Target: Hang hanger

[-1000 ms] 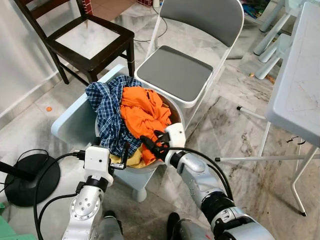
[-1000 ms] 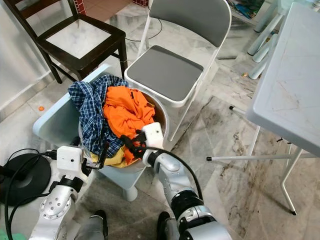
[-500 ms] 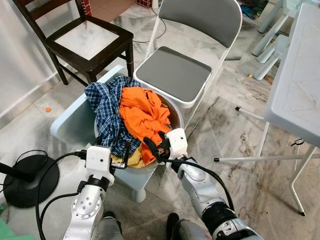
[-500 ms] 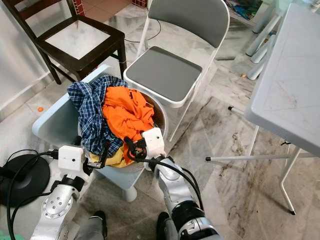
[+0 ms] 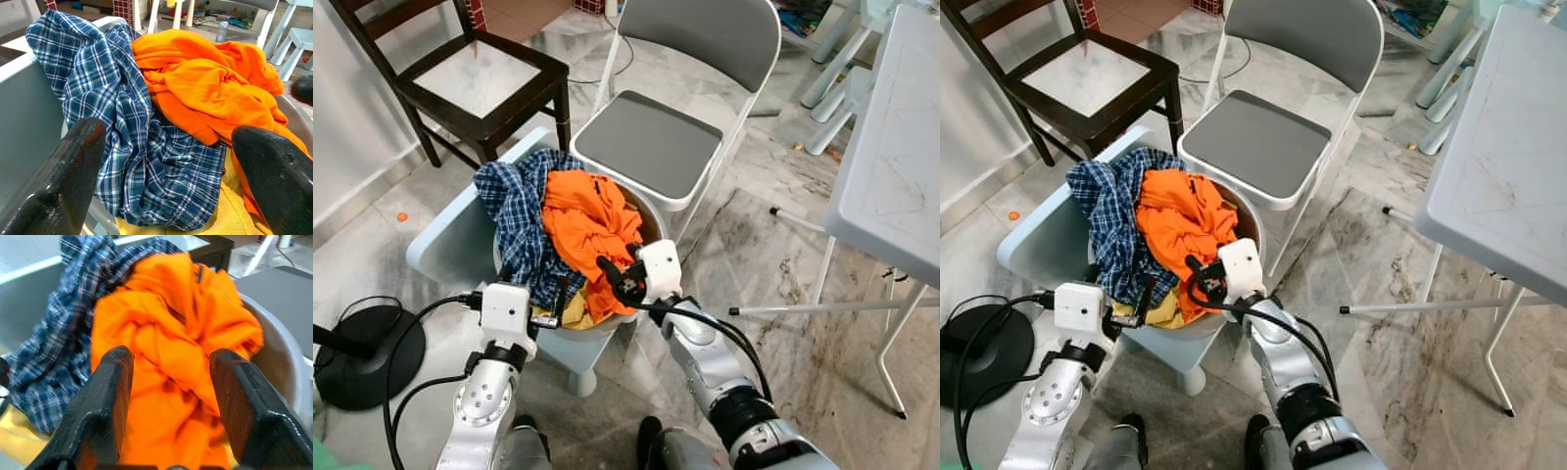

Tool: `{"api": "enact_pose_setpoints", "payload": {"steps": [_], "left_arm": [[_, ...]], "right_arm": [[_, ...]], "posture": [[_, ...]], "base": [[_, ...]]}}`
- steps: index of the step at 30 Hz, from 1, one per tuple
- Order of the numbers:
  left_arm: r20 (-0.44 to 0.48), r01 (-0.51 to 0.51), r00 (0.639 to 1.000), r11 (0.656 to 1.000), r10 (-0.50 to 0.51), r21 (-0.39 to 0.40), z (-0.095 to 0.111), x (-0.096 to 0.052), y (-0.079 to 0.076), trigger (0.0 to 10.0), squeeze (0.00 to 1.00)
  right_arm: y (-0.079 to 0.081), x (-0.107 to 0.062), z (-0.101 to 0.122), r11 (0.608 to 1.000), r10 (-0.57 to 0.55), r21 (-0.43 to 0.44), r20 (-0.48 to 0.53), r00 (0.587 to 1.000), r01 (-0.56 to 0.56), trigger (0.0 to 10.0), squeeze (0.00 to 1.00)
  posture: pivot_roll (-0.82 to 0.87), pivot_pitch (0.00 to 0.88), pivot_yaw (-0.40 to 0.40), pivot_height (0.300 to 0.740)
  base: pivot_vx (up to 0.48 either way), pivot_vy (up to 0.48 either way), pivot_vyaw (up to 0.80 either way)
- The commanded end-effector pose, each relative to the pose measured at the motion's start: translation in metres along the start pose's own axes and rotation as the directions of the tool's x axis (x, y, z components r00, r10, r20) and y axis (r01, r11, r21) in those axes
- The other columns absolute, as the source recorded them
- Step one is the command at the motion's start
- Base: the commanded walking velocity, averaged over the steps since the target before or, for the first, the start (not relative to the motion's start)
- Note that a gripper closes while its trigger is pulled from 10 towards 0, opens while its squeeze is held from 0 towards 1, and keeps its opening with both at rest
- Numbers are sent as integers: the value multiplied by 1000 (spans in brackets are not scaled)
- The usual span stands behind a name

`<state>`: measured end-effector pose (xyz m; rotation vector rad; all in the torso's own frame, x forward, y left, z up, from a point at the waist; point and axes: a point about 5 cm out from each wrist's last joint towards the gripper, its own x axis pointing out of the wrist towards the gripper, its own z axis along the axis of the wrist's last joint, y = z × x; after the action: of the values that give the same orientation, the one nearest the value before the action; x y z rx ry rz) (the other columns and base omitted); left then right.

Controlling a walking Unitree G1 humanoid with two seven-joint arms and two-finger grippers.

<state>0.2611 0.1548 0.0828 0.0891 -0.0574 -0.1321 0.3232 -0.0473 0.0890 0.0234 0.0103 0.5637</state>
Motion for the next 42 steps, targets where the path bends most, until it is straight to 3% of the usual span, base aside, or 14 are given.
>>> {"api": "enact_pose_setpoints", "payload": {"steps": [1,6,7,15,16,17,20,22,28,35,36,37,38,42], "left_arm": [[-18,2,1000,1000,-2,1,-5,-3,-2,10000,0],[-22,18,1000,1000,-19,-14,-6,-1,-7,10000,0],[-24,28,999,999,-29,-20,-6,0,-9,10000,0],[36,145,989,988,-143,-56,6,17,-30,10000,0],[43,170,985,983,-167,-66,7,21,-33,7961,0],[53,197,980,977,-193,-78,9,24,-37,0,0],[66,224,974,970,-218,-90,10,28,-40,0,0],[66,247,968,964,-241,-94,13,41,-44,0,0],[59,261,965,960,-256,-102,12,54,-44,0,0],[-38,187,980,974,-193,-132,1,75,-39,0,0],[-79,171,980,975,-184,-142,-3,78,-38,6863,0],[-79,171,980,975,-184,-142,-3,78,-38,6863,0],[-100,165,979,976,-180,-143,-5,80,-38,10000,0],[-146,137,976,978,-161,-160,-10,83,-35,10000,0]], "right_arm": [[-4,-5,-5,1000,-18,13,-16,1000,19,10000,1000],[-10,-14,-11,999,-44,-27,-34,998,43,10000,1000],[-12,-16,-12,998,-53,-39,-34,998,52,10000,20],[-31,-34,-4,987,-145,-76,6,989,145,10000,0],[-35,-39,-2,983,-166,-81,14,986,166,10000,0],[-38,-44,0,978,-186,-86,23,982,187,10000,0],[-41,-49,2,974,-205,-94,30,978,207,10000,0],[-47,-63,4,962,-246,-116,36,969,248,10000,0],[-46,-72,8,954,-274,-122,31,961,275,10000,0],[-44,-90,18,946,-296,-133,23,955,296,10000,0],[-43,-93,16,947,-293,-135,9,956,292,10000,0],[-43,-93,16,947,-293,-135,9,956,292,10000,0],[-42,-95,15,948,-289,-138,-2,957,286,10000,0],[-39,-99,14,951,-282,-141,-27,959,276,10000,0]], "posture": [[310,258,-139,740],[300,257,-136,740],[299,256,-137,740],[232,266,-121,740],[216,266,-118,740],[193,269,-112,740],[193,269,-112,740],[127,271,-95,740],[103,269,-89,740],[32,286,-82,740],[32,286,-82,740],[32,286,-82,740],[21,292,-81,740],[15,294,-81,740]], "base": [[0,0,0],[0,0,0],[0,0,0],[0,0,0],[0,0,0],[0,0,0],[0,0,0],[0,0,0],[0,0,0],[0,0,0],[0,0,0],[0,0,0],[0,0,0],[0,0,0]]}}
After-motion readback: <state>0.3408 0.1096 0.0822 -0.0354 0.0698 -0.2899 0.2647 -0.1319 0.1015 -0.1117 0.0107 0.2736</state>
